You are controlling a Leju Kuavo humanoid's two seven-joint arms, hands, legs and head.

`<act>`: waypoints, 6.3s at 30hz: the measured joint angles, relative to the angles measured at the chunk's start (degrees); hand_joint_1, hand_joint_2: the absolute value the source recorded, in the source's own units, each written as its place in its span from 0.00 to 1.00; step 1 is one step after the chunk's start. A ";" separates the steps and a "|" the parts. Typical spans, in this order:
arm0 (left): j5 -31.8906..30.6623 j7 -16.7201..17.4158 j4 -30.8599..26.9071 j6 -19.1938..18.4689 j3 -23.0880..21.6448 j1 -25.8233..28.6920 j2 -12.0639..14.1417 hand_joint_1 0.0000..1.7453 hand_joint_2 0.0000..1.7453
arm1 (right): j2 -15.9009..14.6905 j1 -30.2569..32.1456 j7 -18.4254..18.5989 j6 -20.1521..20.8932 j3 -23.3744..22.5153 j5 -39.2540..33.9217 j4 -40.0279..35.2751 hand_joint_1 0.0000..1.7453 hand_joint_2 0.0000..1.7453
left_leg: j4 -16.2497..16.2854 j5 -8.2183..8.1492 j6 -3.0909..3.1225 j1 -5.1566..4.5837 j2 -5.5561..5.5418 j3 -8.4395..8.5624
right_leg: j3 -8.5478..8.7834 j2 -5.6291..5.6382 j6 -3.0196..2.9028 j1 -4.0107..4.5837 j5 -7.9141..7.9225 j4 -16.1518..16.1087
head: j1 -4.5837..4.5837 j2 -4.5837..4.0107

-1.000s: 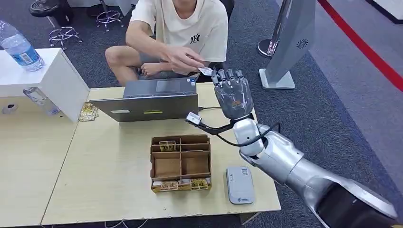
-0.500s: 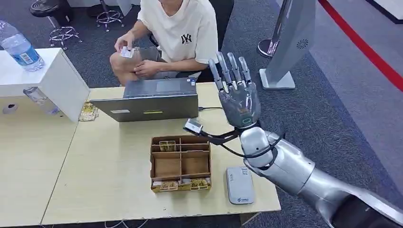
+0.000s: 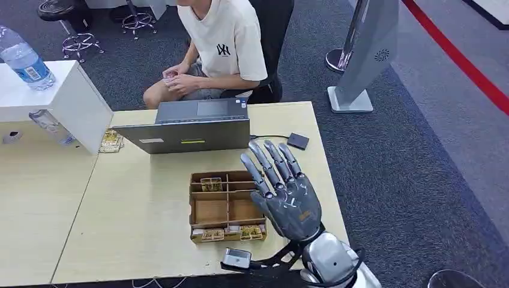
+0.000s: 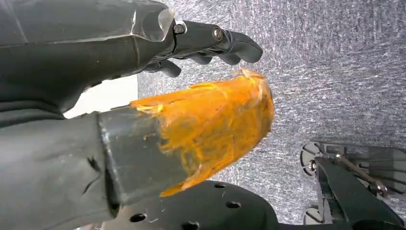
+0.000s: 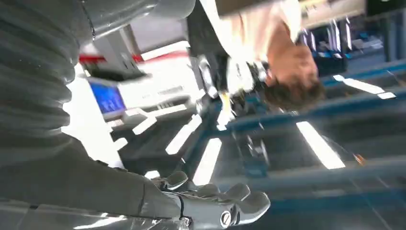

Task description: Pass the card to the sensor for recognition and then transmit it.

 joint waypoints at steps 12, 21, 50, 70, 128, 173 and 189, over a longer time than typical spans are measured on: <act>0.15 0.00 0.00 0.17 0.00 0.06 0.02 0.00 0.00 | 3.65 4.07 -1.18 0.00 1.07 -3.41 5.02 0.95 1.00 | 0.00 0.01 0.00 -0.01 0.04 0.01 | 0.01 0.02 0.00 -0.01 0.02 0.00 | 0.00 0.00; 0.00 0.00 0.00 0.17 0.00 0.05 -0.04 0.00 0.00 | 5.99 2.39 -2.45 0.00 1.05 -4.72 10.94 0.75 1.00 | 0.00 0.01 0.00 -0.01 0.05 0.01 | 0.00 0.03 -0.01 0.00 0.02 0.00 | 0.00 0.00; -0.02 -2.91 0.00 0.52 0.00 0.29 -1.38 0.00 0.00 | 7.19 -4.31 4.28 0.00 -1.03 -5.16 25.16 0.57 1.00 | 0.01 0.01 0.00 -0.01 0.05 0.01 | 0.01 0.04 -0.01 -0.01 0.03 0.00 | 0.00 0.00; 0.04 -2.97 0.00 0.52 0.00 0.33 -1.38 0.00 0.00 | 8.65 -7.77 4.48 0.00 -1.79 -7.65 30.47 0.54 1.00 | 0.01 0.01 0.00 -0.01 0.05 0.02 | 0.01 0.04 -0.01 -0.01 0.03 0.00 | 0.00 0.00; 3.93 1.53 0.28 -0.42 0.07 0.09 1.77 0.00 0.00 | 9.66 -14.28 2.03 0.87 -1.81 -15.50 40.67 0.57 1.00 | 0.02 0.04 -0.01 -0.01 0.07 0.06 | 0.01 0.08 -0.06 0.00 0.07 0.02 | 0.00 0.00; 7.13 0.33 0.28 0.87 1.18 0.22 1.68 0.00 0.00 | 6.62 -11.46 -3.26 10.19 -1.84 -32.60 23.10 0.10 1.00 | 0.02 0.04 -0.02 -0.01 0.09 0.05 | -0.01 0.11 -0.06 -0.01 0.07 0.01 | 0.00 0.00; 9.38 -0.77 0.28 2.05 2.43 0.32 1.33 0.00 0.00 | 3.36 -7.36 -10.80 21.50 -1.84 -50.74 9.23 0.20 1.00 | 0.02 0.02 -0.02 -0.01 0.08 0.05 | -0.01 0.10 -0.05 -0.01 0.07 0.00 | 0.00 0.00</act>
